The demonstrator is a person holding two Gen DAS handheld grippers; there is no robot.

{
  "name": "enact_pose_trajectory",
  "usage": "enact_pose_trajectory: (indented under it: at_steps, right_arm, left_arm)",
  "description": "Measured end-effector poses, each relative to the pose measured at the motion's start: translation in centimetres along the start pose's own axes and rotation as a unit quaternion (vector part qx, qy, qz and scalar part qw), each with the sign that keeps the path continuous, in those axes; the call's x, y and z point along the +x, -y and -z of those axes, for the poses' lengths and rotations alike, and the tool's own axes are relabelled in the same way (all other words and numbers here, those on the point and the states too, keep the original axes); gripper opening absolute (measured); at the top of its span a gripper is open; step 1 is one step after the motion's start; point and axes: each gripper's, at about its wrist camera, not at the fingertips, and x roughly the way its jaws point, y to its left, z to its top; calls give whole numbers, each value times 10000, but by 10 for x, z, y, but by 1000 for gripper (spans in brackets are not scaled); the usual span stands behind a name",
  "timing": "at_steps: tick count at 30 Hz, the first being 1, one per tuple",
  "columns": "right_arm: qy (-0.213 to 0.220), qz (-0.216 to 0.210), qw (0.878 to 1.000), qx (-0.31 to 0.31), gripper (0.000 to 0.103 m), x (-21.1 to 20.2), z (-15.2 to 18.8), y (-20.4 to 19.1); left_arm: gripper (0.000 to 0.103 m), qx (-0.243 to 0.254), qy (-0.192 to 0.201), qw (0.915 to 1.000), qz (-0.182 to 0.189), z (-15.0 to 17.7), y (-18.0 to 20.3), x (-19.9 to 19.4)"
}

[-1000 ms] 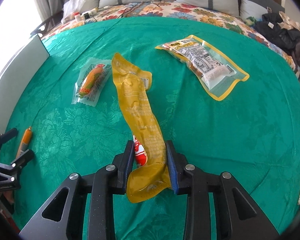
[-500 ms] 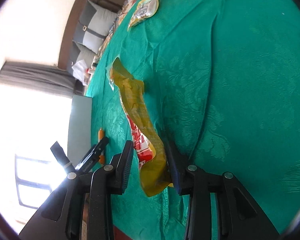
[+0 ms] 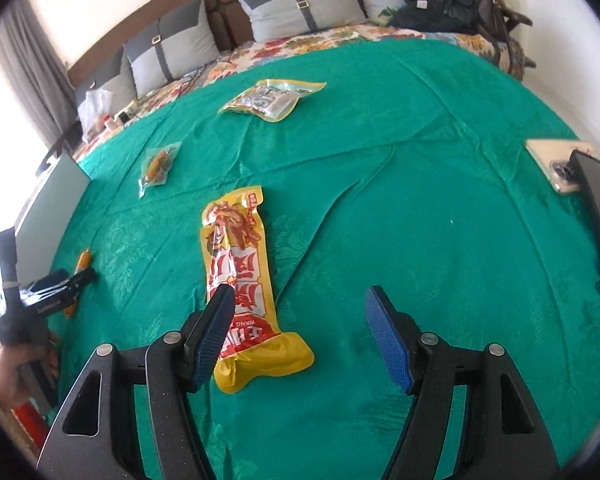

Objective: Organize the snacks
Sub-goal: 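Lay the yellow pouch back on the cloth and open the right tool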

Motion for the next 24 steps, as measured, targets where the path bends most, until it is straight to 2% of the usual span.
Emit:
enact_pose_trajectory:
  at_steps: [2,5,10,18,24]
  right_arm:
    - [-10,145,9999,-90,73,4,1,0]
    - [-62,105,9999,67,73,5,3,8]
    - [146,11,9992,359,73,-2,1,18]
    - [336,134,9991,205,73,-9,-2,15]
    - [457,27,9980,438,73,-14,-7,28]
  left_arm:
    - [103,0,0,10000,-1,0,0,0]
    - [103,0,0,10000,-1,0,0,0]
    - [103,-4,0,10000,3,-1,-1,0]
    - [103,-5,1,10000,2,-1,-1,0]
    - [103,-5,1,10000,2,-1,0,0]
